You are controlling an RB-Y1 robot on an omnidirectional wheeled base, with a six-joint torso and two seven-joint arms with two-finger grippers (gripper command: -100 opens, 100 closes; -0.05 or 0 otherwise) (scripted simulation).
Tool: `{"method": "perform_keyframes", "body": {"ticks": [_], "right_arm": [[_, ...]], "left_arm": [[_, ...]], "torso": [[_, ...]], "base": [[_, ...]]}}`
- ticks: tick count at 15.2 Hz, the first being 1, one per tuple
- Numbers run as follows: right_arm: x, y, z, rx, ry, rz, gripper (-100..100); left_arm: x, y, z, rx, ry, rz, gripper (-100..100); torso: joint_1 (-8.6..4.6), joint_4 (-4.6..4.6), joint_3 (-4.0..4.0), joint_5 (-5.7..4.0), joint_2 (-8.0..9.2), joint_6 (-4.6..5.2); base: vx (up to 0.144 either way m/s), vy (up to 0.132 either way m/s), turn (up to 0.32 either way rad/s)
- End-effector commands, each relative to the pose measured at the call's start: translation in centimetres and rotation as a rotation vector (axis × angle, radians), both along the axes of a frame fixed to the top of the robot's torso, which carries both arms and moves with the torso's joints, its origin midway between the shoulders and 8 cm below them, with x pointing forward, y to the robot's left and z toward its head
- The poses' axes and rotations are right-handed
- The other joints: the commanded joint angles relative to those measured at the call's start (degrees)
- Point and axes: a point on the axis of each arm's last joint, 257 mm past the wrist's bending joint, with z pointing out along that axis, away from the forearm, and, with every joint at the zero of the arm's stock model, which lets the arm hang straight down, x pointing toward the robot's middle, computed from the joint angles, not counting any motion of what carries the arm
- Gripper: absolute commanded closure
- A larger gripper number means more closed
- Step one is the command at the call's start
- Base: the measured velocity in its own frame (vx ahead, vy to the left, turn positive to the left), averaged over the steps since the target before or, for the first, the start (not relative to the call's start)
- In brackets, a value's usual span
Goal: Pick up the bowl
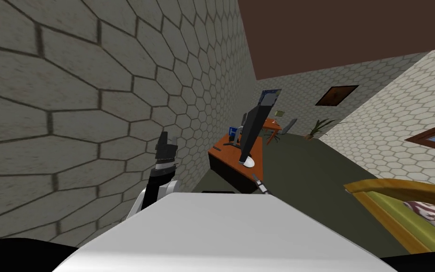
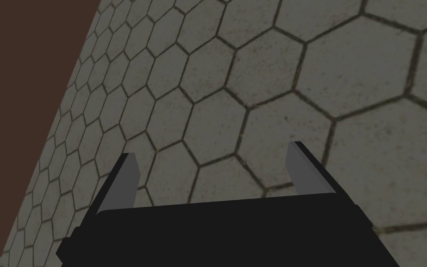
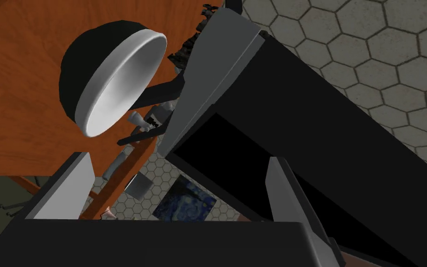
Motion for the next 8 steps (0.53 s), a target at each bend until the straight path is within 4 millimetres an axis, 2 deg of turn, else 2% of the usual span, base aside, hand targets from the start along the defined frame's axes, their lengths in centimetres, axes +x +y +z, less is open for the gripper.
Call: {"method": "perform_keyframes", "body": {"ticks": [1,3,4,5,7,8], "right_arm": [[-1.5,-1.3,-1.8,-0.04,0.052,0.001,-100],[-2.1,-1.6,-2.6,-0.041,0.071,-0.007,-100],[-3.1,-2.9,-3.5,-0.095,0.105,0.01,-100],[-3.8,-3.3,-4.3,-0.096,0.125,0.002,-100],[-4.4,-3.7,-5.0,-0.097,0.146,-0.006,-100],[-5.5,-5.0,-5.7,-0.152,0.178,0.012,-100]], "left_arm": [[0.0,0.0,0.0,0.0,0.0,0.0,0],[0.0,0.0,0.0,0.0,0.0,0.0,0],[0.0,0.0,0.0,0.0,0.0,0.0,0],[0.0,0.0,0.0,0.0,0.0,0.0,0],[0.0,0.0,0.0,0.0,0.0,0.0,0],[0.0,0.0,0.0,0.0,0.0,0.0,0]], "torso": [[0.0,0.0,0.0,0.0,0.0,0.0],[0.02,-0.01,-0.01,0.0,-0.02,0.06],[0.0,-0.02,-0.04,-0.01,-0.06,0.07],[0.04,-0.01,-0.04,0.0,-0.07,-0.01],[0.02,-0.02,-0.05,0.0,-0.08,0.06],[-0.01,-0.03,-0.06,-0.01,-0.11,0.08]], "base": [[-0.051,0.026,0.28],[-0.026,0.015,0.049],[-0.029,0.035,0.325],[-0.034,0.033,0.356],[-0.017,0.012,0.023],[-0.017,0.034,0.253]]}}
